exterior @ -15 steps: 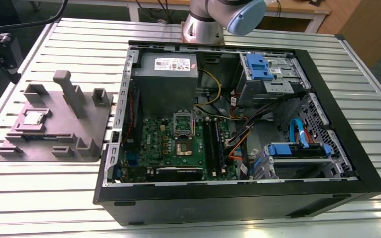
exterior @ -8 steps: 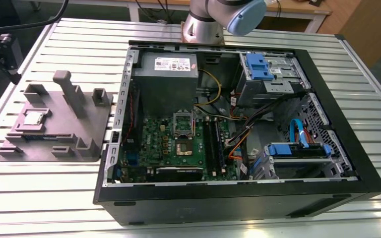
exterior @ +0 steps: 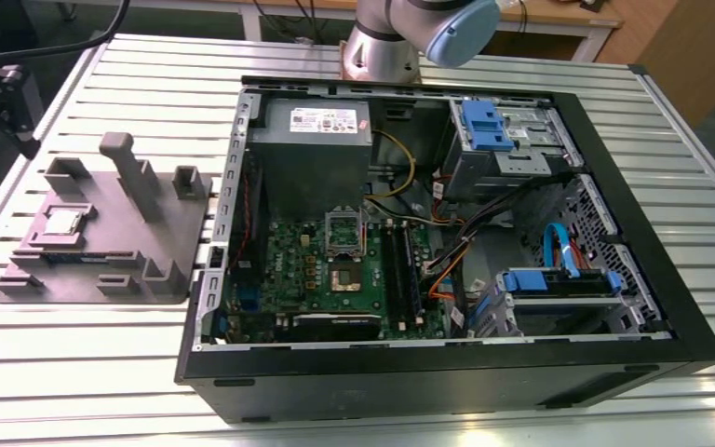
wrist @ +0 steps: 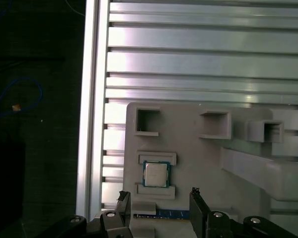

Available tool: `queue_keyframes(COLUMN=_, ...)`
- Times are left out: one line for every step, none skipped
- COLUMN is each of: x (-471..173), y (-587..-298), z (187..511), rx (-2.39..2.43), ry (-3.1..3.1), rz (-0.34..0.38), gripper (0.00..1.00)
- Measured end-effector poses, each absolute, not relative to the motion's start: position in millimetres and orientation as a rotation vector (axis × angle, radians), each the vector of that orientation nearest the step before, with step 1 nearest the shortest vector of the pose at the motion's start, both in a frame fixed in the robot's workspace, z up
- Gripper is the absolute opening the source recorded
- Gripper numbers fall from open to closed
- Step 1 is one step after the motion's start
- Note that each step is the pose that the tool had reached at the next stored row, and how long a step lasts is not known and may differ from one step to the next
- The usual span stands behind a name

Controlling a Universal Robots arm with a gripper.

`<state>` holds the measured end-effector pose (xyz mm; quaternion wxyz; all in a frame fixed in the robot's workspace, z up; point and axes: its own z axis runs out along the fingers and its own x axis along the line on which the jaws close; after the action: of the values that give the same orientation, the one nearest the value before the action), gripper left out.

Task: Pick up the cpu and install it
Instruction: 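Pick up the cpu and move it towards the insertion slot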

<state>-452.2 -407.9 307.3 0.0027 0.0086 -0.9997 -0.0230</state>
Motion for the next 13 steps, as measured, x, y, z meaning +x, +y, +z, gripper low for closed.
queue_keyframes(x=-453, y=-408, z=306, rx=0.027, ry=-3.135, rz=-0.072, gripper=0.59)
queue_keyframes(x=-453, y=-408, z=305, rx=0.027, ry=-3.135, rz=-0.072, gripper=0.59)
queue_keyframes(x=-453, y=-408, z=304, rx=0.027, ry=-3.135, rz=-0.072, gripper=0.59)
queue_keyframes(x=-453, y=-408, z=303, rx=0.027, ry=-3.135, rz=-0.072, gripper=0.59)
queue_keyframes(x=-454, y=-408, z=301, rx=0.027, ry=-3.135, rz=-0.072, gripper=0.59)
queue_keyframes(x=-454, y=-408, z=300, rx=0.027, ry=-3.135, rz=-0.072, gripper=0.59)
queue_keyframes(x=-454, y=-408, z=299, rx=0.027, ry=-3.135, rz=-0.072, gripper=0.59)
queue_keyframes(x=-454, y=-408, z=298, rx=0.027, ry=-3.135, rz=-0.072, gripper=0.59)
queue_keyframes(x=-454, y=-408, z=297, rx=0.027, ry=-3.135, rz=-0.072, gripper=0.59)
queue_keyframes(x=-454, y=-408, z=296, rx=0.027, ry=-3.135, rz=-0.072, gripper=0.59)
queue_keyframes(x=-454, y=-408, z=295, rx=0.027, ry=-3.135, rz=-0.072, gripper=0.59)
queue_keyframes(x=-455, y=-408, z=295, rx=0.027, ry=-3.135, rz=-0.072, gripper=0.59)
queue_keyframes(x=-455, y=-408, z=294, rx=0.027, ry=-3.135, rz=-0.072, gripper=0.59)
